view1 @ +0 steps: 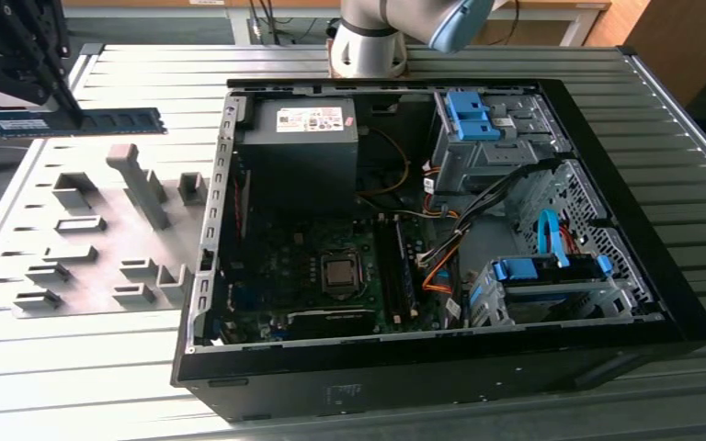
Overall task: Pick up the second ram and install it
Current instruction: 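Pick up the second ram and move it above second insertion slot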
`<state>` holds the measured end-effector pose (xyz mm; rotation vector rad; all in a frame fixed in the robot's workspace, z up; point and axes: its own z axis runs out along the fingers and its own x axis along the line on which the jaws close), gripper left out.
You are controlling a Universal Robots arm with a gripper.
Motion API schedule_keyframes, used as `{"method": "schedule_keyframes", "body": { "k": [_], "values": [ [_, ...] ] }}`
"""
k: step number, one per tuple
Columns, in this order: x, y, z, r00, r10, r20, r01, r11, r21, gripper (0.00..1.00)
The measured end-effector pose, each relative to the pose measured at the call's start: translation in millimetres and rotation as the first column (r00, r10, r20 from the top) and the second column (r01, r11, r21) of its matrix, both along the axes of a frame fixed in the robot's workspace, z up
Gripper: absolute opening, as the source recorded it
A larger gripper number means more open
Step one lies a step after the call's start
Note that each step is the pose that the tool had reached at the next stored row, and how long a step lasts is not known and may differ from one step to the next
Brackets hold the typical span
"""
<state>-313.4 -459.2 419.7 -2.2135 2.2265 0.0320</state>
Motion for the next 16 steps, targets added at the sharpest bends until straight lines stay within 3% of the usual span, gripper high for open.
{"method": "schedule_keyframes", "body": {
  "k": [16],
  "values": [
    [7.3, 0.0, 0.0, 1.0000, 0.000, 0.0000, 0.000, 1.0000, 0.0000, 0.14]
  ]
}}
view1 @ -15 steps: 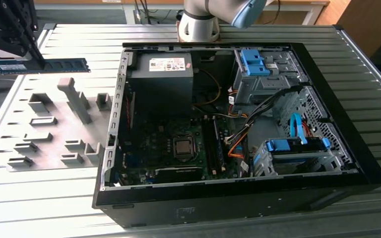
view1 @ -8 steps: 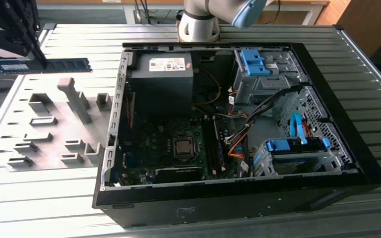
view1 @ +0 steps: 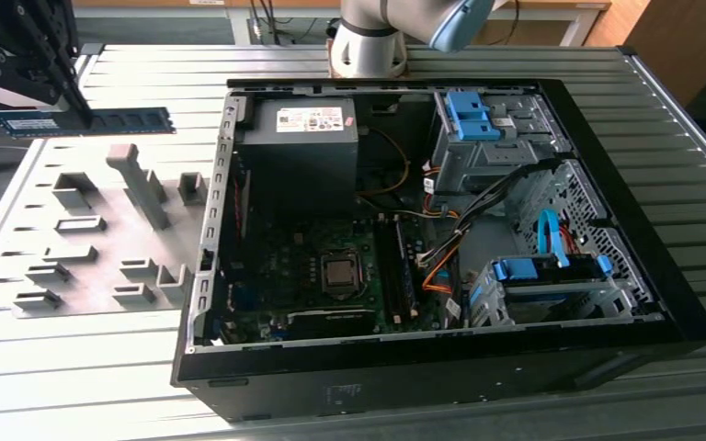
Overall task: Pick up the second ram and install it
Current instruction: 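Pick up the second ram and move it above second insertion slot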
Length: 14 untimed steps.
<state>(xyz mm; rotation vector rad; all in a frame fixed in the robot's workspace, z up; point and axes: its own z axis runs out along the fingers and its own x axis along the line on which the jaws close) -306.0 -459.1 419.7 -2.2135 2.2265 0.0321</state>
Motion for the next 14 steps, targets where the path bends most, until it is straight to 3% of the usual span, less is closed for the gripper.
{"method": "schedule_keyframes", "body": {
  "k": [14],
  "values": [
    [6.2, 0.0, 0.0, 1.0000, 0.000, 0.0000, 0.000, 1.0000, 0.0000, 0.14]
  ]
}}
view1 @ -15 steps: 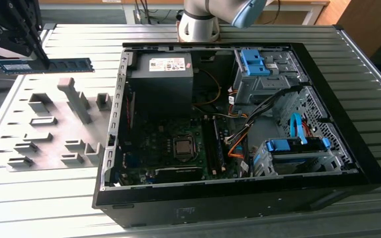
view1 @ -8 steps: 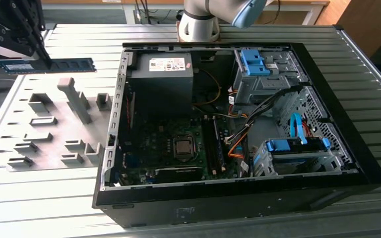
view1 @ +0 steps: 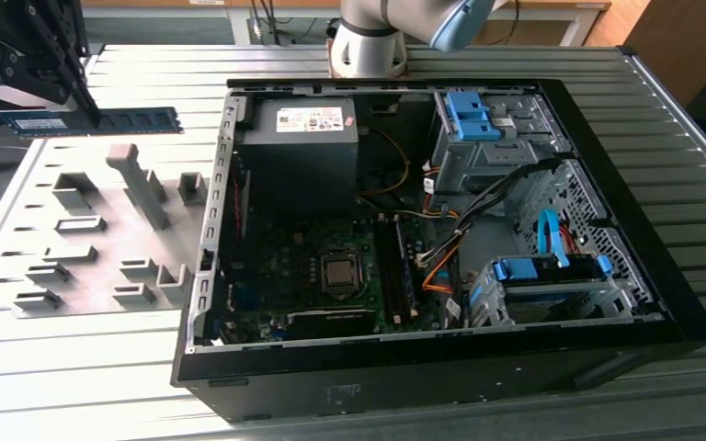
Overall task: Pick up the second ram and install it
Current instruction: 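Pick up the second ram and move it above second insertion slot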
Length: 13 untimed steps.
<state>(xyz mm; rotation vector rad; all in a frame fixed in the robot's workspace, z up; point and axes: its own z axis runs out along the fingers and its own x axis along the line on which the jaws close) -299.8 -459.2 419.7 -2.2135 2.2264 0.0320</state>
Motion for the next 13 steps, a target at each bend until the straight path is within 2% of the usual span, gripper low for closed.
{"method": "schedule_keyframes", "body": {
  "k": [13],
  "values": [
    [6.8, 0.0, 0.0, 1.0000, 0.000, -0.0001, 0.000, 1.0000, -0.0001, 0.14]
  ]
}}
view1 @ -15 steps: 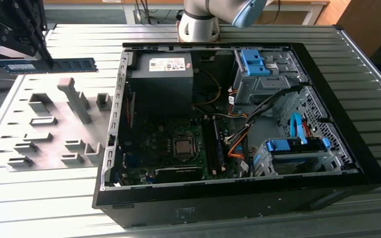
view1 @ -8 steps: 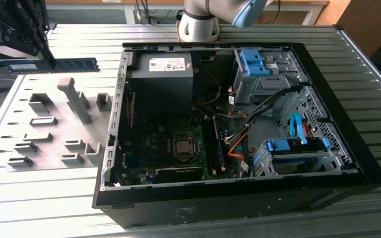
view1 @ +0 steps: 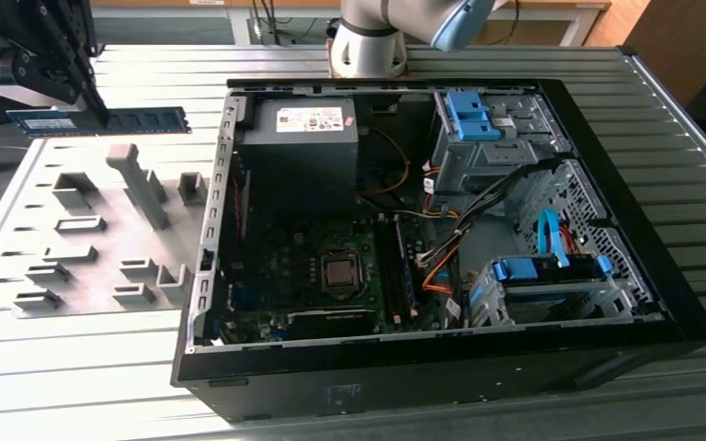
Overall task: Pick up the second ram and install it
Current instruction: 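Pick up the second ram and move it above second insertion slot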
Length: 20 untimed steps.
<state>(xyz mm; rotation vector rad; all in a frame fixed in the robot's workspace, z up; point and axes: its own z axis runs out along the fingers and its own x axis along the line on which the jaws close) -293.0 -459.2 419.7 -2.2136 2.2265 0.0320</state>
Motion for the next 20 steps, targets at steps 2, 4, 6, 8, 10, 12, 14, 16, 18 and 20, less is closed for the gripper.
{"method": "schedule_keyframes", "body": {
  "k": [2, 4, 6, 8, 10, 12, 14, 16, 18, 20],
  "values": [
    [1.5, 0.0, 0.0, 1.0000, 0.000, 0.0000, 0.000, 1.0000, 0.0000, 0.14],
    [2.9, 0.0, 0.0, 1.0000, 0.000, 0.0000, 0.000, 1.0000, 0.0000, 0.14],
    [4.2, 0.0, 0.0, 1.0000, 0.000, 0.0000, 0.000, 1.0000, 0.0000, 0.14],
    [5.4, 0.0, 0.0, 1.0000, 0.000, 0.0000, 0.000, 1.0000, 0.0000, 0.14],
    [6.7, 0.0, 0.0, 1.0000, 0.000, 0.0001, 0.000, 1.0000, 0.0000, 0.14],
    [8.6, 0.0, 0.0, 1.0000, 0.000, 0.0000, 0.000, 1.0000, 0.0000, 0.14],
    [12.9, 0.0, 0.0, 1.0000, 0.000, 0.0000, 0.000, 1.0000, 0.0000, 0.14],
    [21.6, 0.0, -0.2, 1.0000, 0.000, 0.0001, 0.000, 1.0000, 0.0001, 0.14],
    [30.6, 0.0, -0.3, 1.0000, 0.000, 0.0000, 0.000, 1.0000, 0.0000, 0.14],
    [39.6, 0.0, -0.4, 1.0000, 0.000, 0.0001, 0.000, 1.0000, 0.0001, 0.14]
  ]
}}
